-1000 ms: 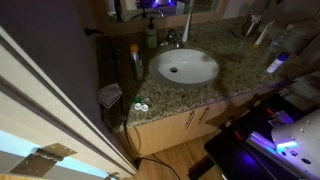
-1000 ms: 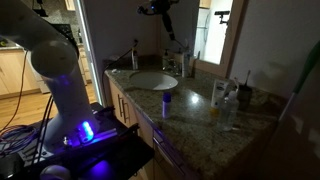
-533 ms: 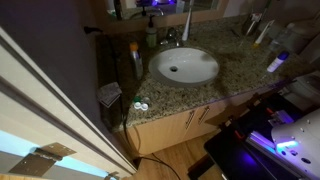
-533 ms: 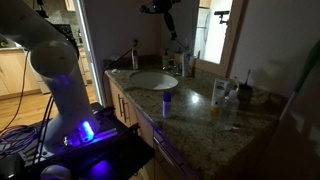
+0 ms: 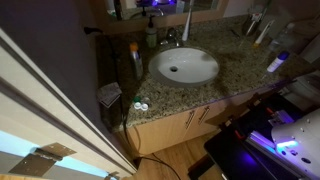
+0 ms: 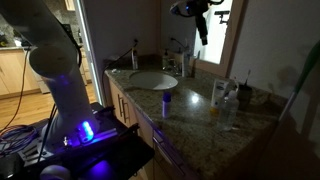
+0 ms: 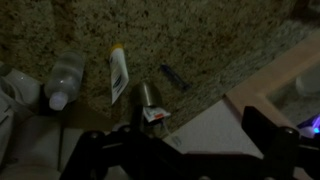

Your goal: Move the silver cup to the left, remove the toothpaste from the cup and place it on the left side of the counter then take out the toothbrush and place it on the left side of the counter

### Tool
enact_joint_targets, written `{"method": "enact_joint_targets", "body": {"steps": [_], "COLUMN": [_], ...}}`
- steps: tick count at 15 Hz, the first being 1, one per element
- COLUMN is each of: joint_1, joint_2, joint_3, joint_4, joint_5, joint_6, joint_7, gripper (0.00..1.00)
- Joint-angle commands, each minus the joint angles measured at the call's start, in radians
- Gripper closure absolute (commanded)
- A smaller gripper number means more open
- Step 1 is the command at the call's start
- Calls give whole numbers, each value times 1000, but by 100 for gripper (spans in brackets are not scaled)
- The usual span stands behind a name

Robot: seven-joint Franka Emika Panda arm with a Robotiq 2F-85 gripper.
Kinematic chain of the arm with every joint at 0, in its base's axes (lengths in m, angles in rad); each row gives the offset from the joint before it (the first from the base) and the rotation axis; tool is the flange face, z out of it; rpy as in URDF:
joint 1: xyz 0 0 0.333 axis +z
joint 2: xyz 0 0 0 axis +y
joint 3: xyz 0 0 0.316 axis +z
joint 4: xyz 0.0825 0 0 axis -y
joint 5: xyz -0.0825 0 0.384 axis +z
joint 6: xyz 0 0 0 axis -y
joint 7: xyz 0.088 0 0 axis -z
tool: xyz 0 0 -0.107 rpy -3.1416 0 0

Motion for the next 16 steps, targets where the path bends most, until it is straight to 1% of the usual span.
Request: {"method": "enact_joint_targets", "body": {"steps": [1, 3, 4, 5, 6, 7, 8, 10, 11, 12, 13, 14, 15, 16], "joint_1": [-11, -16, -7, 1, 3, -6, -11, -17, -21, -27, -33, -35, -22, -26], "joint_2": [33, 71, 46, 62, 95, 142, 170, 240, 279, 321, 364, 399, 305, 340], "joint_3": [-17, -28, -14, -13, -17, -29, -39, -82, -104, -121, -136, -142, -137, -147], "joint_4": [52, 103, 44, 35, 48, 88, 107, 181, 224, 272, 323, 371, 252, 296], "joint_5": [2, 2, -44, -67, -90, -123, -144, -118, -86, -59, -38, -29, -59, -48], "joint_6": [-9, -16, 20, 15, 7, -20, -17, -35, -37, -51, -72, -106, -37, -58], "joint_7": [8, 22, -18, -66, -94, -119, -138, -207, -235, -241, -218, -123, -179, -157], "gripper": [0, 0, 0, 0, 0, 0, 0, 0, 0, 0, 0, 0, 0, 0]}}
